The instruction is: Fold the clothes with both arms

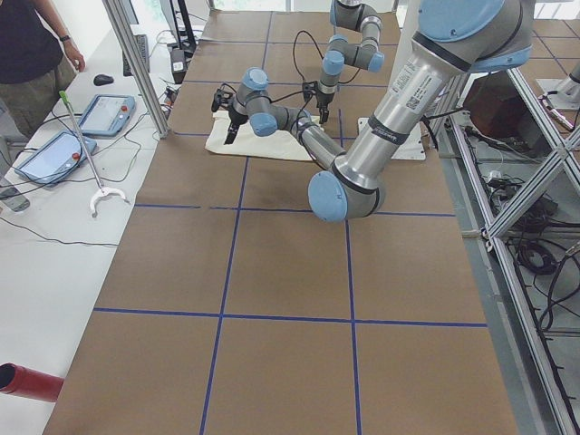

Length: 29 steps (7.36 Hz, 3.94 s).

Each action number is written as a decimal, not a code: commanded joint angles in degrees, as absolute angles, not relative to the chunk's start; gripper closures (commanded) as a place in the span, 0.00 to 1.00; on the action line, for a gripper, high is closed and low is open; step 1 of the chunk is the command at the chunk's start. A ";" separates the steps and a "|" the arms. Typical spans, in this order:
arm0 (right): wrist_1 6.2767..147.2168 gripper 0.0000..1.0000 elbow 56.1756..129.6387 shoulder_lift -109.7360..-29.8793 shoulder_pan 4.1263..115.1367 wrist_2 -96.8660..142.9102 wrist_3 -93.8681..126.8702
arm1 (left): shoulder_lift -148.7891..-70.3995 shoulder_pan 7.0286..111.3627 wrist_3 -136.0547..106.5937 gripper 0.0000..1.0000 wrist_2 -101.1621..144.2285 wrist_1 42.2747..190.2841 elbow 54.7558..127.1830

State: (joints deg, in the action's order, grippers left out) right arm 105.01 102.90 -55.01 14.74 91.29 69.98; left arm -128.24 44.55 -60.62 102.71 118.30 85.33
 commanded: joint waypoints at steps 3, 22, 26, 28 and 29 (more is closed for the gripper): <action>104.85 0.00 101.25 -55.02 15.47 90.79 68.38 | -128.23 44.12 -60.73 0.00 102.66 118.30 85.25; 104.33 0.00 101.03 -54.26 26.80 95.71 60.04 | -128.41 42.01 -61.79 0.00 102.83 118.30 85.96; 97.73 0.00 90.17 -50.80 26.81 98.68 60.20 | -128.32 42.10 -61.52 0.00 104.41 118.30 86.04; 98.17 0.00 90.09 -51.15 26.81 98.96 60.21 | -128.32 42.01 -61.61 0.00 104.41 118.30 86.04; 99.57 0.00 90.26 -51.07 26.89 99.05 60.21 | -128.32 42.01 -61.61 0.00 104.41 118.30 86.04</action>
